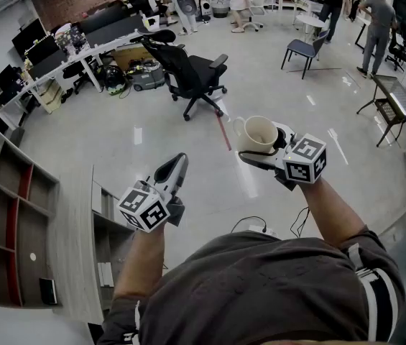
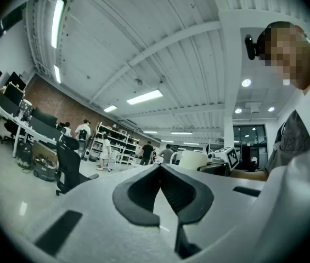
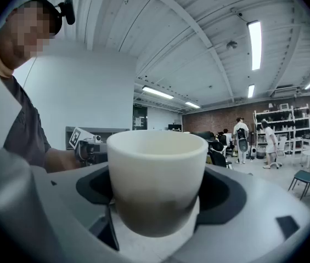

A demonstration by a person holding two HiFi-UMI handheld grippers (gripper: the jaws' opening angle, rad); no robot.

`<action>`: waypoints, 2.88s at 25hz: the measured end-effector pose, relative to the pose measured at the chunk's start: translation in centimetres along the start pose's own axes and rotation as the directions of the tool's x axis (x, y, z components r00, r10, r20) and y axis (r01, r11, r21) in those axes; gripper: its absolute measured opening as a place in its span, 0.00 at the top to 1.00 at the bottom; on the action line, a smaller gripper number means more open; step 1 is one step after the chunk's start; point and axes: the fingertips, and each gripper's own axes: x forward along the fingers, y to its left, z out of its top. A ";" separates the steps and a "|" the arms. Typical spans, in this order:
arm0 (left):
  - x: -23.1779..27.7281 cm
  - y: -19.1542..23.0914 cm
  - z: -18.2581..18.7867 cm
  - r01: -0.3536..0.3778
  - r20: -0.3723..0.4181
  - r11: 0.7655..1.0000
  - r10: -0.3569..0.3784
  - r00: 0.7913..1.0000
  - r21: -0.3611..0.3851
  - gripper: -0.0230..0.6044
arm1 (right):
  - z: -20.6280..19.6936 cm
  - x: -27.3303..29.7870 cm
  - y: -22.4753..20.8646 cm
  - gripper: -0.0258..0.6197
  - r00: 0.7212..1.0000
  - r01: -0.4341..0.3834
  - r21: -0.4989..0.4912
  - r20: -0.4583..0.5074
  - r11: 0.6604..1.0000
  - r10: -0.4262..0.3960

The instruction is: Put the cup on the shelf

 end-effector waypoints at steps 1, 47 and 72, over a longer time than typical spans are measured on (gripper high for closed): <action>0.1 0.0 -0.2 0.000 0.000 1.000 0.000 1.000 0.001 0.97 | -0.1 0.0 -0.1 0.30 1.000 0.000 -0.001 0.001 1.000 0.000; -20.4 15.7 4.5 -0.062 0.016 0.997 0.061 0.998 0.052 0.97 | 1.8 22.9 14.2 0.30 0.995 -0.104 -0.031 0.009 0.994 0.104; -49.9 33.1 13.0 -0.066 -0.018 0.996 0.067 0.998 0.062 0.97 | 8.9 46.7 38.2 0.30 0.997 -0.081 -0.006 -0.002 0.997 0.081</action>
